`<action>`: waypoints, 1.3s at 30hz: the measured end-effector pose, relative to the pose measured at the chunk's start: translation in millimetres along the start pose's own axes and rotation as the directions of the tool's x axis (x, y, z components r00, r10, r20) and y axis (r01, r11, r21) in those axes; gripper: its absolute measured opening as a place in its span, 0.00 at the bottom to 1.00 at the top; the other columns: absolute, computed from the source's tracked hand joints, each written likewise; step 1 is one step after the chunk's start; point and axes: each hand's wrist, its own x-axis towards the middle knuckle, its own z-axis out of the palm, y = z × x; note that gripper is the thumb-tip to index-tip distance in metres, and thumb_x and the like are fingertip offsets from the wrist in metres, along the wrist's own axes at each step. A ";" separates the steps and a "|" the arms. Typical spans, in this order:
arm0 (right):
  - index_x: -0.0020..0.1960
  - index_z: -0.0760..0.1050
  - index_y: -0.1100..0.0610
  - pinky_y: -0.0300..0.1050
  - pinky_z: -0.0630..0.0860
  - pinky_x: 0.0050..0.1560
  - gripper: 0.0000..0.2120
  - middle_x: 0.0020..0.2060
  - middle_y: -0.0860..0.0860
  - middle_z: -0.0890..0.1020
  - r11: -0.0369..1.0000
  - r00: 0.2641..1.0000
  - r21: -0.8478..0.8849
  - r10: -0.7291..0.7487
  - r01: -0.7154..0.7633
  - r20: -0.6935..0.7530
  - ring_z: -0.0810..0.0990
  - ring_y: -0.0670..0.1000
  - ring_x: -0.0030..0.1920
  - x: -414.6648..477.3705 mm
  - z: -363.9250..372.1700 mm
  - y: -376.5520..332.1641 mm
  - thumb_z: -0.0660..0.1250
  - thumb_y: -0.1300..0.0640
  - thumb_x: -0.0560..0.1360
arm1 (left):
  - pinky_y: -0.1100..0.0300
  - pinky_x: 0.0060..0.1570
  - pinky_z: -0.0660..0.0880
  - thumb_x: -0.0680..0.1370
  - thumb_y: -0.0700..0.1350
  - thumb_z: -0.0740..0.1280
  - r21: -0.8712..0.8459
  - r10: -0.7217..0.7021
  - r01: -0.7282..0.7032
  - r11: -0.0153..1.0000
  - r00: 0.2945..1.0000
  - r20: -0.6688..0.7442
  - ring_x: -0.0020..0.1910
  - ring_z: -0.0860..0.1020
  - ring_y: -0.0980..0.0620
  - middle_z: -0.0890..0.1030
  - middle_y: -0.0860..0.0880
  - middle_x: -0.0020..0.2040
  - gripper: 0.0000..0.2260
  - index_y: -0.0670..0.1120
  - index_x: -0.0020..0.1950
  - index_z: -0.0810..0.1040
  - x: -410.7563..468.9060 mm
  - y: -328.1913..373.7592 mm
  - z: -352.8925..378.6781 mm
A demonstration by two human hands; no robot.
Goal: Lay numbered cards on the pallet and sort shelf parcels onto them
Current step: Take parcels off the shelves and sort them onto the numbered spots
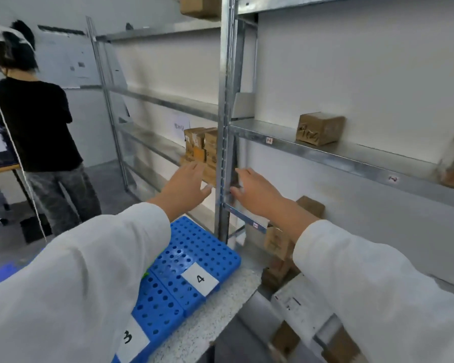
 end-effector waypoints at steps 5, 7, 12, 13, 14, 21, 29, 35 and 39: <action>0.74 0.61 0.57 0.51 0.68 0.66 0.26 0.71 0.56 0.68 0.988 0.989 -0.076 0.131 -0.136 -0.071 0.70 0.57 0.68 -44.2 -47.0 35.4 0.59 0.48 0.80 | 0.51 0.71 0.62 0.79 0.49 0.64 -0.043 0.124 -0.124 0.991 0.992 -0.005 0.71 0.65 0.46 0.69 0.44 0.71 0.25 0.43 0.74 0.64 14.7 58.0 -7.6; 0.76 0.58 0.56 0.50 0.66 0.69 0.28 0.74 0.54 0.64 0.978 0.977 -0.082 0.184 -0.193 -0.108 0.67 0.56 0.71 -58.2 -63.7 44.6 0.59 0.47 0.80 | 0.51 0.71 0.61 0.79 0.50 0.64 -0.056 0.167 -0.167 0.984 0.986 -0.010 0.72 0.64 0.46 0.67 0.44 0.73 0.26 0.44 0.74 0.63 19.5 78.5 -8.8; 0.76 0.57 0.56 0.50 0.65 0.69 0.28 0.75 0.53 0.63 0.938 0.930 -0.074 0.323 -0.339 -0.173 0.66 0.55 0.72 -89.3 -89.1 58.1 0.60 0.48 0.80 | 0.53 0.72 0.59 0.79 0.52 0.65 -0.132 0.296 -0.292 0.947 0.955 0.013 0.74 0.62 0.48 0.65 0.47 0.75 0.27 0.46 0.75 0.62 23.5 119.2 3.7; 0.77 0.57 0.56 0.50 0.65 0.70 0.28 0.75 0.53 0.63 0.929 0.920 -0.067 0.349 -0.365 -0.176 0.65 0.55 0.72 -96.8 -90.2 59.0 0.59 0.48 0.80 | 0.54 0.72 0.58 0.79 0.52 0.65 -0.146 0.321 -0.314 0.938 0.947 0.030 0.74 0.62 0.48 0.65 0.47 0.75 0.27 0.46 0.75 0.62 22.7 124.3 8.6; 0.77 0.57 0.56 0.50 0.64 0.70 0.28 0.75 0.53 0.63 0.919 0.910 -0.058 0.376 -0.391 -0.177 0.65 0.55 0.72 -104.7 -89.4 59.7 0.59 0.48 0.80 | 0.54 0.73 0.58 0.79 0.52 0.64 -0.162 0.346 -0.335 0.928 0.937 0.045 0.74 0.62 0.48 0.65 0.48 0.75 0.27 0.46 0.75 0.62 20.8 128.7 13.5; 0.74 0.61 0.58 0.50 0.68 0.67 0.25 0.71 0.56 0.67 0.829 0.830 -0.066 0.548 -0.555 -0.106 0.70 0.57 0.67 -170.1 -67.2 52.9 0.59 0.51 0.80 | 0.54 0.70 0.61 0.80 0.49 0.63 -0.230 0.508 -0.476 0.849 0.855 0.105 0.70 0.66 0.46 0.69 0.45 0.71 0.23 0.44 0.73 0.65 -5.8 133.9 55.0; 0.73 0.61 0.59 0.50 0.69 0.65 0.24 0.68 0.56 0.68 0.668 0.673 -0.083 0.736 -0.740 -0.073 0.70 0.57 0.66 -259.3 -38.8 47.8 0.58 0.51 0.81 | 0.51 0.70 0.63 0.78 0.51 0.63 -0.363 0.564 -0.474 0.802 0.801 0.199 0.70 0.66 0.46 0.69 0.45 0.71 0.24 0.44 0.73 0.65 -44.3 146.0 113.4; 0.75 0.58 0.58 0.49 0.66 0.68 0.26 0.72 0.56 0.66 0.574 0.580 -0.104 0.814 -0.812 -0.028 0.67 0.56 0.69 -335.2 -24.2 36.3 0.57 0.50 0.81 | 0.55 0.69 0.64 0.79 0.51 0.63 -0.440 0.654 -0.515 0.736 0.709 0.263 0.70 0.67 0.47 0.69 0.45 0.71 0.23 0.44 0.72 0.65 -98.6 173.5 144.2; 0.75 0.59 0.57 0.51 0.67 0.68 0.26 0.70 0.55 0.68 0.526 0.532 -0.093 0.844 -0.846 -0.066 0.68 0.57 0.69 -371.0 -33.9 37.5 0.58 0.49 0.81 | 0.52 0.71 0.62 0.80 0.53 0.61 -0.472 0.681 -0.515 0.715 0.665 0.307 0.73 0.63 0.48 0.65 0.48 0.74 0.25 0.46 0.75 0.62 -115.5 207.7 141.4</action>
